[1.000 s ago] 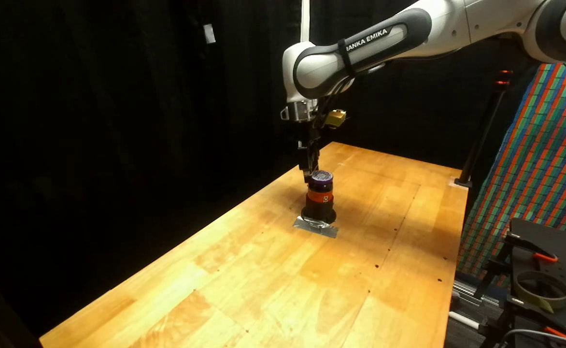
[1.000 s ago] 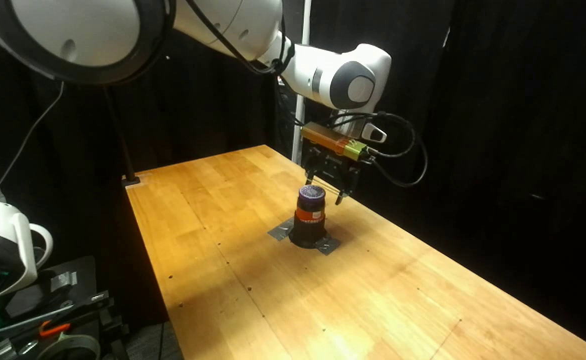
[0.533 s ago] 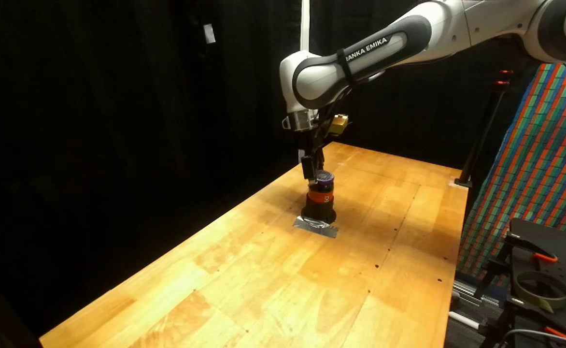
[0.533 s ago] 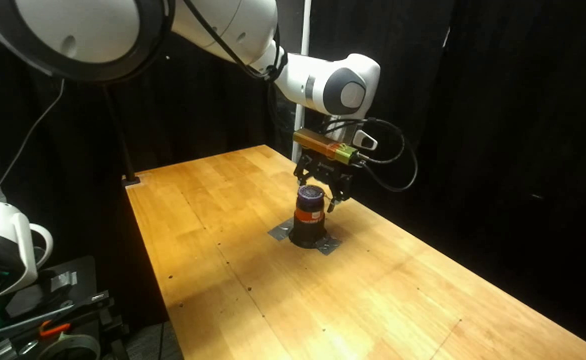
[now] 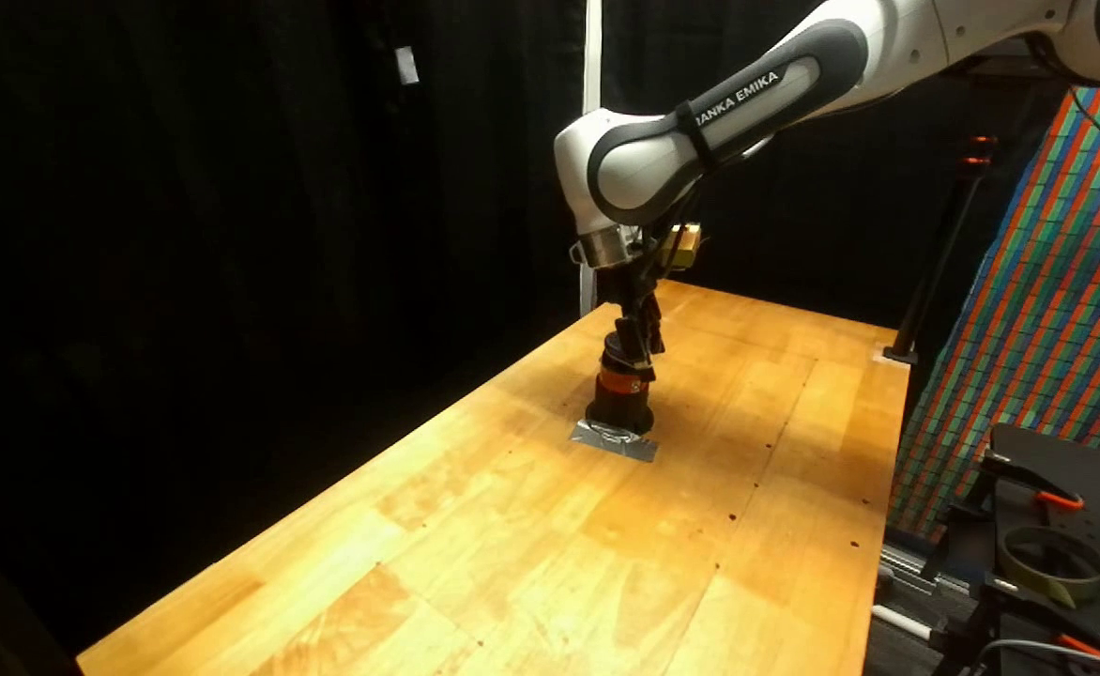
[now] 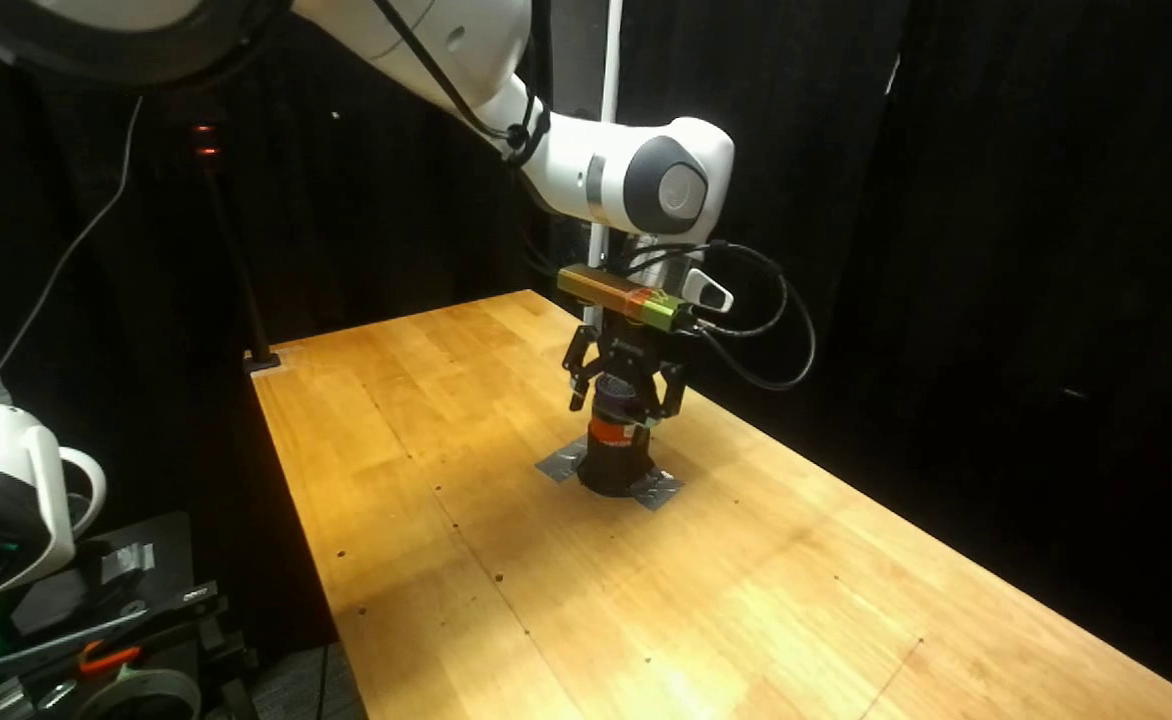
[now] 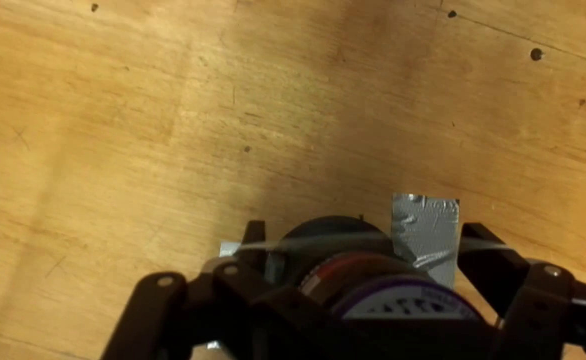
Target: Put the rubber band on the cup
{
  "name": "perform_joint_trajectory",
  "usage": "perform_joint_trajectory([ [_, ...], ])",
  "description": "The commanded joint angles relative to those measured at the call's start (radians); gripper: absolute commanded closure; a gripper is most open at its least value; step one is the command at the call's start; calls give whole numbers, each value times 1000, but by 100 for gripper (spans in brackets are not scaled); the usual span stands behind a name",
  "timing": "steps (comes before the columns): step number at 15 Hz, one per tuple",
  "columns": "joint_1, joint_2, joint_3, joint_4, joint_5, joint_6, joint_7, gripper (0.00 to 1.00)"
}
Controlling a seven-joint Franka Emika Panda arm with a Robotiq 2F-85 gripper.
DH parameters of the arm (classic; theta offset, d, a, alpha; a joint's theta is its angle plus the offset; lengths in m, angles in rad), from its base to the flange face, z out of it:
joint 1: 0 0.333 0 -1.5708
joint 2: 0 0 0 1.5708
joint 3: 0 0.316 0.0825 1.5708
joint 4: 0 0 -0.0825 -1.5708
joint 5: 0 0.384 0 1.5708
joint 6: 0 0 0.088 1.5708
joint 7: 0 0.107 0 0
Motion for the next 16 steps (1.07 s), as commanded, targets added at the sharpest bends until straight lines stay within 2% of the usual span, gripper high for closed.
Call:
perform_joint_trajectory([
  [1,10,-149,-15,-238,-31,96,43,0],
  [2,10,-171,-15,-283,-36,142,52,0],
  [3,10,-193,-15,-327,-38,189,62,25],
  [4,11,-216,-15,-374,-43,249,68,25],
  [5,11,-238,-16,-421,-47,325,80,32],
  [6,11,-260,-17,-468,-54,396,89,42],
  [11,21,-368,-37,-716,-90,782,168,78],
  [14,41,-438,-74,-879,-136,991,236,83],
  [16,80,-475,-130,-976,-194,1134,310,79],
])
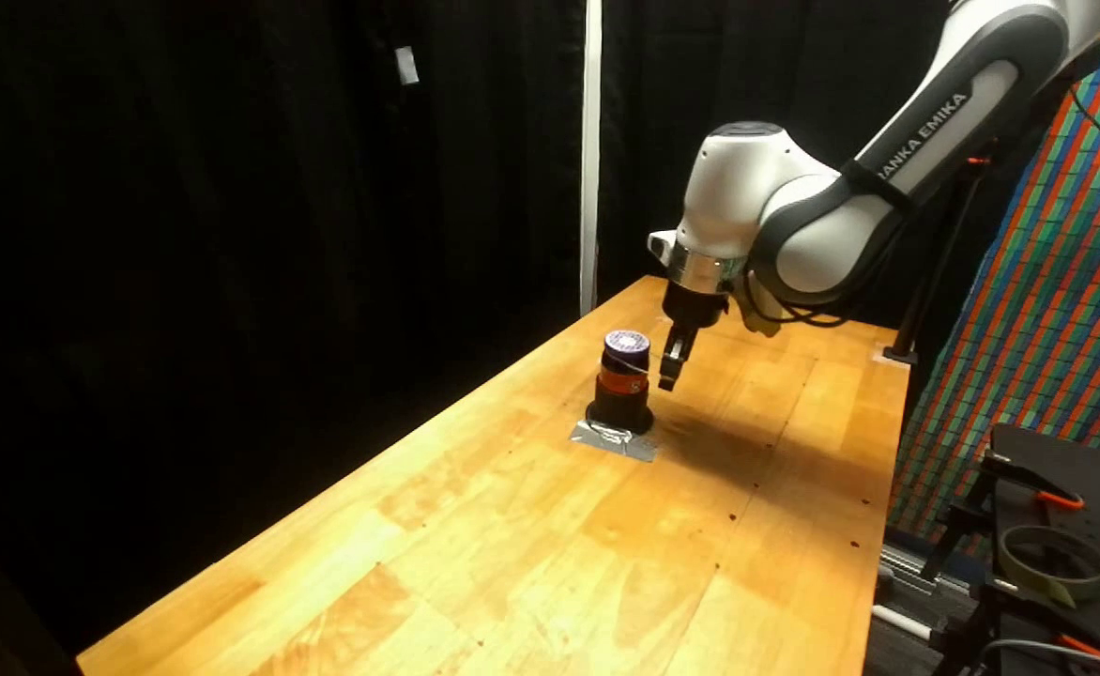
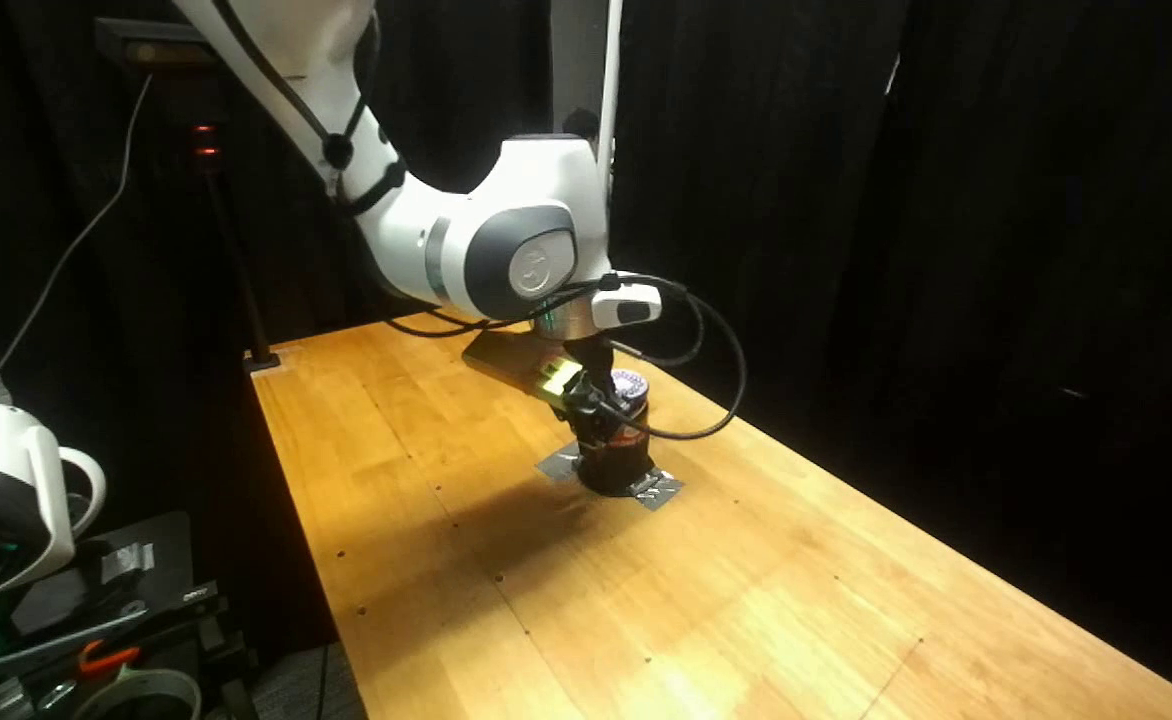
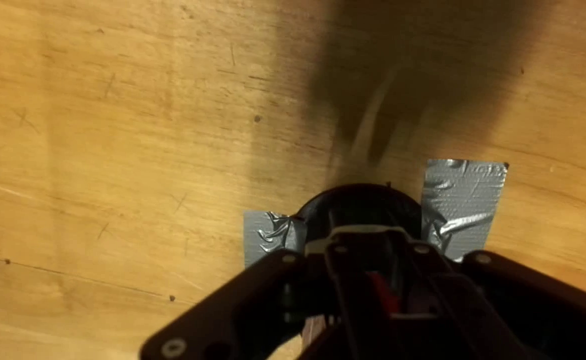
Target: Put the rubber band on the cup
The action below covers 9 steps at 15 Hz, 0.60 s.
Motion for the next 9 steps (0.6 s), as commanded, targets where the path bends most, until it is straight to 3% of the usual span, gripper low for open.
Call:
perform_joint_trajectory([
  [1,86,-119,-116,-229,-115,245,148,78],
  [3,180,-130,-243,-292,-236,405,269,78],
  [5,304,-121,-412,-312,-344,545,381,78],
  [7,436,-87,-571,-317,-322,665,379,79],
  [9,588,-42,-726,-359,-227,809,327,79],
])
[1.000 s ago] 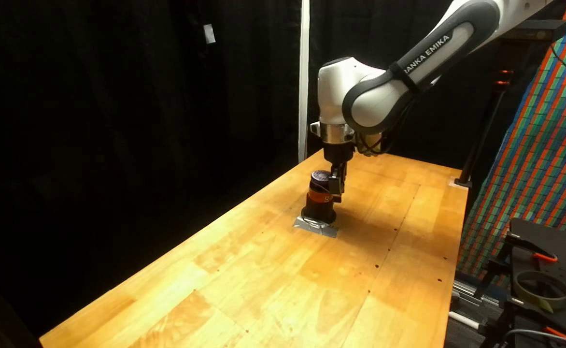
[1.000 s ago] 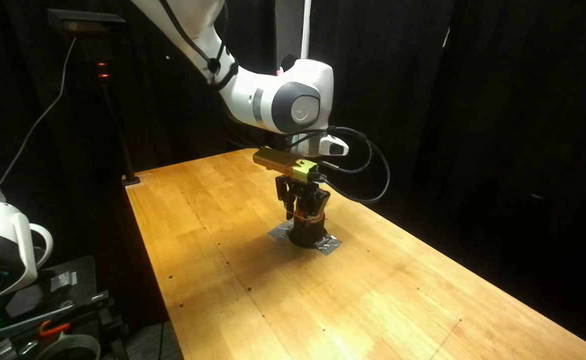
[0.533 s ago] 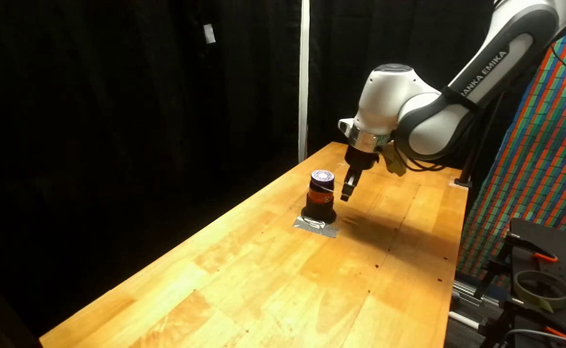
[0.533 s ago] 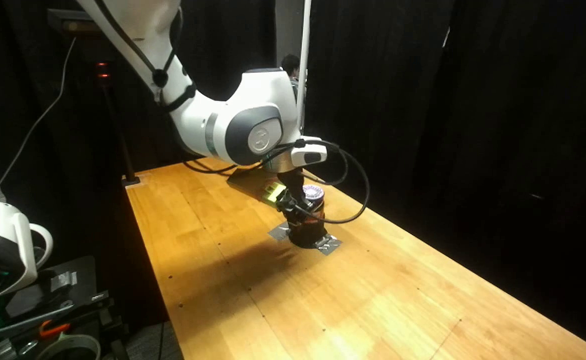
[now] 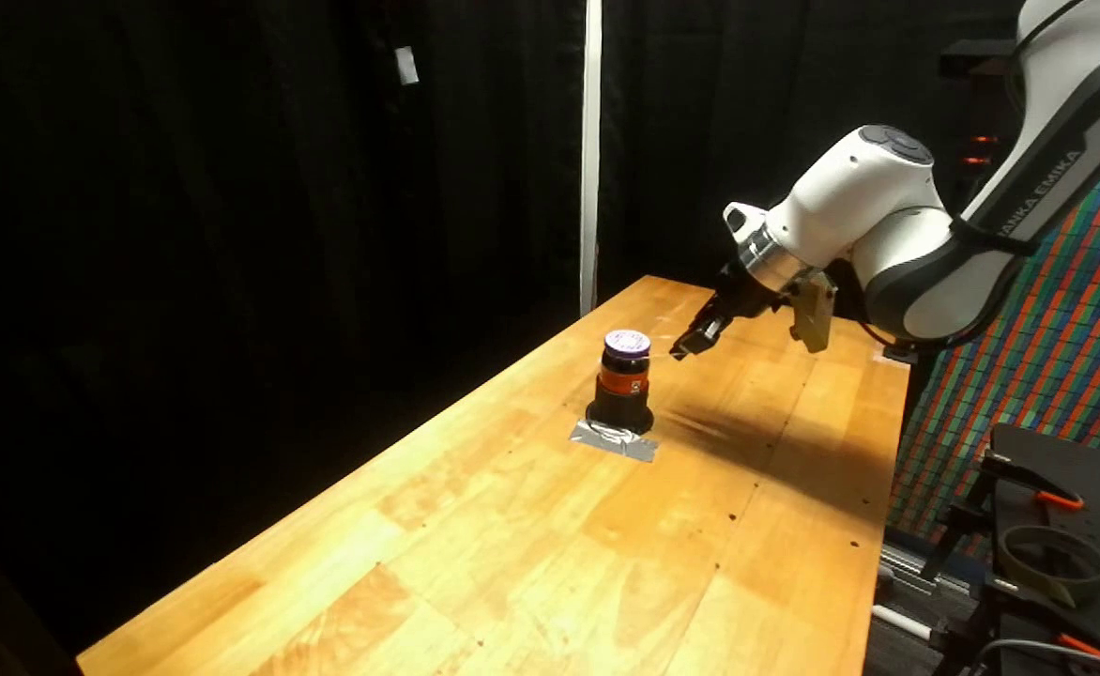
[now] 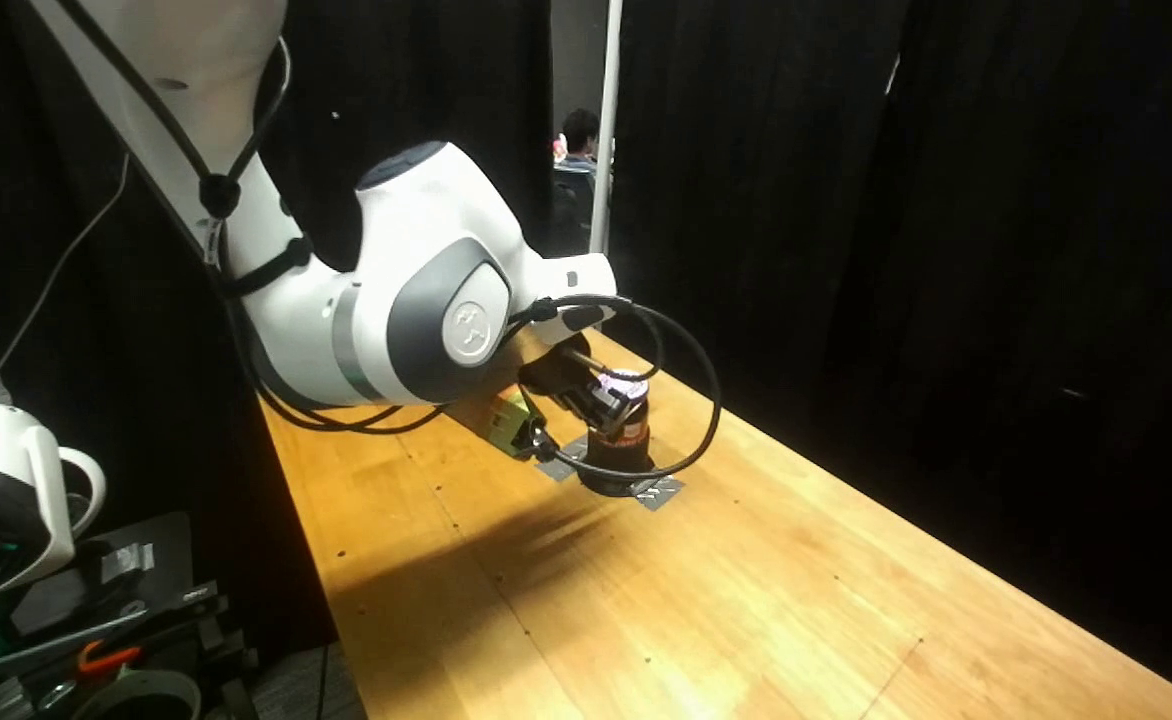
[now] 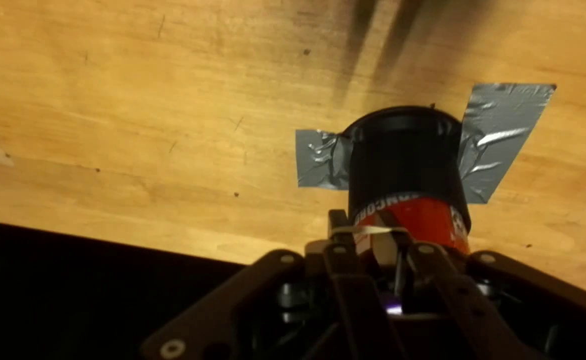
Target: Put the rubber band on the cup
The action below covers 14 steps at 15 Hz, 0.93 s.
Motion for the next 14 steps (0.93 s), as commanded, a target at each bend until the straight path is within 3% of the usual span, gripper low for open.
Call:
perform_joint_trajectory([
  [1,239,55,-237,-86,133,225,-49,79],
  [4,340,108,-280,-166,252,384,-77,79],
  [9,421,189,-264,-254,399,632,-86,79],
  [10,261,126,-64,-271,533,659,-260,79],
  [14,94,140,188,-271,732,808,-414,79],
])
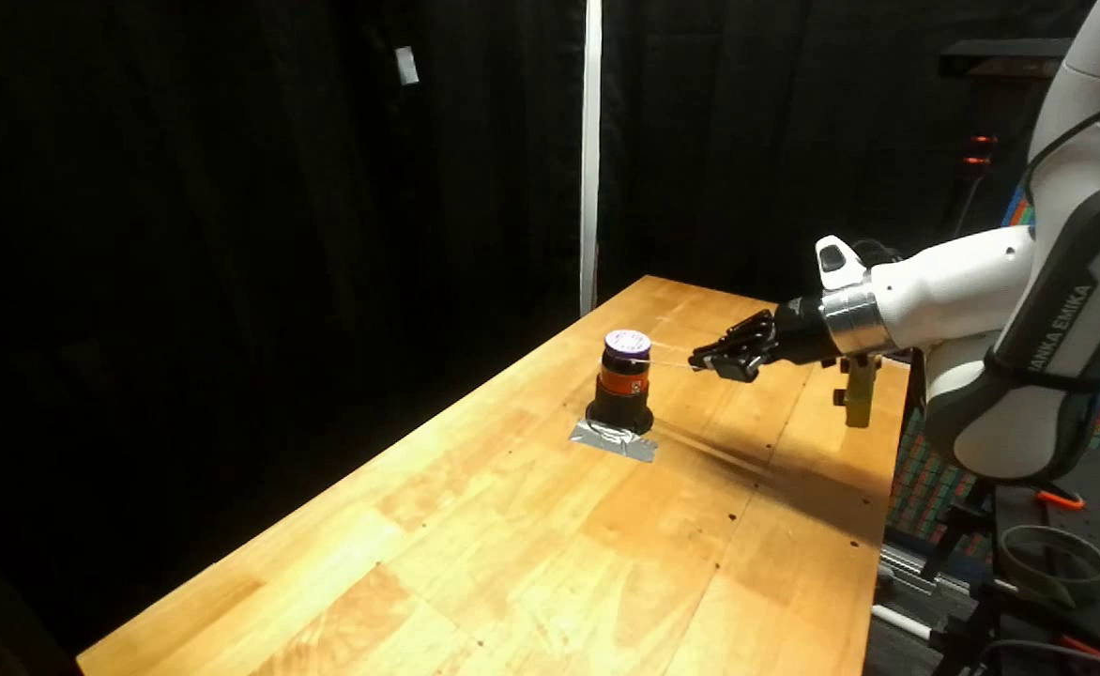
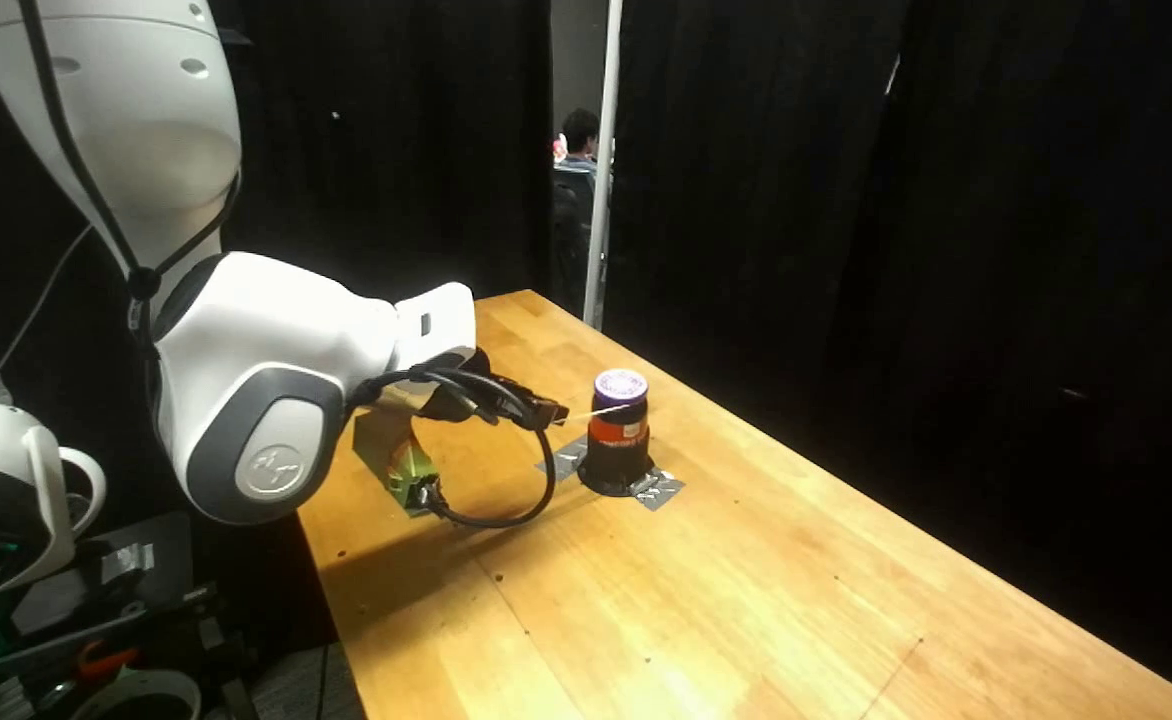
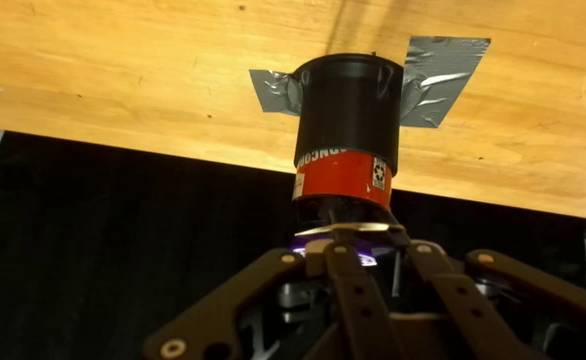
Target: Put the rubber band on the cup
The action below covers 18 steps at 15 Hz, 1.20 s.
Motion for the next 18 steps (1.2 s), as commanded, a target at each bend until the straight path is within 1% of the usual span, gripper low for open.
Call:
perform_joint_trajectory([
  [1,-170,-28,216,-26,137,118,-156,79],
  [4,-269,-43,334,-26,203,150,-238,79],
  [5,-298,-50,363,-26,214,151,-258,79],
  [6,-318,-63,384,-27,225,124,-278,79],
  [7,-338,-90,402,-34,233,73,-292,54],
  [8,-357,-155,408,-50,233,-19,-323,54],
  [9,-369,-217,409,-62,248,-120,-360,49],
  [10,-379,-246,404,-100,257,-191,-389,43],
  [11,-376,-283,390,-98,283,-275,-441,34],
  [12,-367,-314,378,-98,326,-360,-492,27],
  [13,-354,-342,373,-88,415,-445,-573,20],
  [14,-303,-367,321,-76,505,-531,-657,12],
  [15,-230,-380,230,-60,570,-618,-733,5],
  [16,-157,-371,126,-38,630,-692,-815,0],
  [17,-103,-344,57,-20,692,-734,-895,0],
  [18,-60,-325,1,-3,760,-768,-975,0],
])
